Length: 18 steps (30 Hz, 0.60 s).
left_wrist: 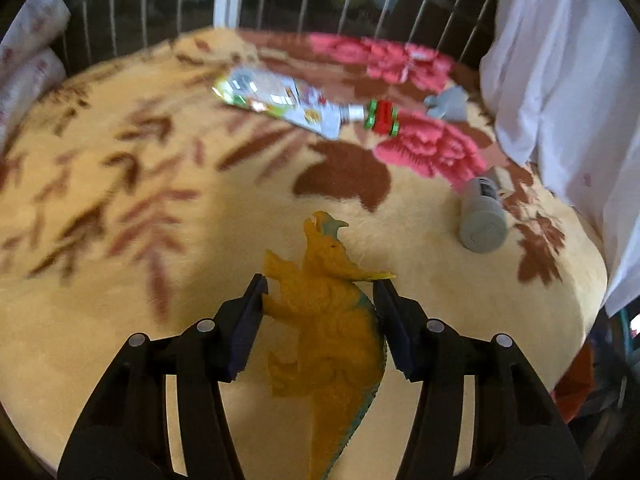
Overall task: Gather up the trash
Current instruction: 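Grasp the yellow dinosaur toy with the left tool while the right tool grasps the grey cylinder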
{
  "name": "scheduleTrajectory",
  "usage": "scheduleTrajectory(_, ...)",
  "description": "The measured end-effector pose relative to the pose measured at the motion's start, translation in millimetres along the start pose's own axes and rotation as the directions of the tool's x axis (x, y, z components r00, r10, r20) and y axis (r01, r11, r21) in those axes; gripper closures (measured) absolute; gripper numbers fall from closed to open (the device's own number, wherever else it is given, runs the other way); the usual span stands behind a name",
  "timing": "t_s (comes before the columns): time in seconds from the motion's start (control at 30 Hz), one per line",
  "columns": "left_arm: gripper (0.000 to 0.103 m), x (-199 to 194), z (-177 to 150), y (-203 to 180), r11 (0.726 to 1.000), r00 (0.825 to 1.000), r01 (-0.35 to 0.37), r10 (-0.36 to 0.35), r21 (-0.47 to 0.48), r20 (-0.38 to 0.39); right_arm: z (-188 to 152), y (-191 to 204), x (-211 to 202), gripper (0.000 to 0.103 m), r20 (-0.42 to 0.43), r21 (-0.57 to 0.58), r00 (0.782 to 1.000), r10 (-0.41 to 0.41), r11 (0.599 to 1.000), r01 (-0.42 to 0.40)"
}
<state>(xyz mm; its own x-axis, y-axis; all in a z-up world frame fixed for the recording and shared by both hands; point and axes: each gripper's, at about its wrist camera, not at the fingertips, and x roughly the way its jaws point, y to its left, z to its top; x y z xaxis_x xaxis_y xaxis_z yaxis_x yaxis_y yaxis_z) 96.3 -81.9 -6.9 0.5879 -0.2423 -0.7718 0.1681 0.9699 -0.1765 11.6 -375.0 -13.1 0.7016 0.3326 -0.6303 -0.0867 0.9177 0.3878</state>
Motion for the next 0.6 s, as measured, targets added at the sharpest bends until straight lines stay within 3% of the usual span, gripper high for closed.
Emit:
scheduleTrajectory(0.1, 0.049, -33.6, -18.7, 1.6, 0.998, 0.996, -0.049, 0.047, 0.025, 0.075, 41.5, 1.4, 36.3, 0.013, -0.036, 0.059, 0.999, 0.007, 0.998, -0.005)
scheduleTrajectory(0.27, 0.049, -75.8, -57.2, 5.3, 0.994, 0.984, -0.093, 0.084, 0.056, 0.156, 94.9, -10.4, 120.3, 0.017, -0.201, 0.274, 0.979, 0.043, 0.961, 0.014)
scheduleTrajectory(0.33, 0.049, -85.0, -69.3, 6.7, 0.994, 0.982, -0.094, 0.082, 0.060, 0.172, 103.5, -20.3, 141.2, 0.017, -0.237, 0.353, 0.970, 0.048, 0.935, 0.040)
scheduleTrajectory(0.47, 0.049, -90.8, -94.5, 16.5, 0.999, 0.989, -0.034, 0.028, 0.038, 0.147, 103.5, -34.8, 187.0, 0.020, -0.352, 0.481, 0.932, 0.091, 0.872, 0.096)
scheduleTrajectory(0.5, 0.049, -90.2, -99.6, 17.2, 0.999, 0.989, -0.033, 0.028, 0.036, 0.144, 103.4, -31.8, 193.2, 0.020, -0.365, 0.469, 0.930, 0.052, 0.873, 0.135)
scheduleTrajectory(0.53, 0.049, -89.8, -104.5, 17.4, 0.999, 0.990, -0.032, 0.026, 0.041, 0.142, 104.7, -24.6, 196.1, 0.026, -0.373, 0.434, 0.928, 0.010, 0.886, 0.165)
scheduleTrajectory(0.57, 0.049, -88.4, -109.6, 18.0, 0.999, 0.990, -0.031, 0.025, 0.042, 0.136, 105.5, -14.0, 198.1, 0.051, -0.382, 0.373, 0.922, -0.055, 0.904, 0.209)
scheduleTrajectory(0.6, 0.049, -87.9, -113.7, 18.8, 0.999, 0.991, -0.029, 0.024, 0.038, 0.129, 105.3, -7.3, 198.4, 0.054, -0.387, 0.330, 0.915, -0.114, 0.909, 0.253)
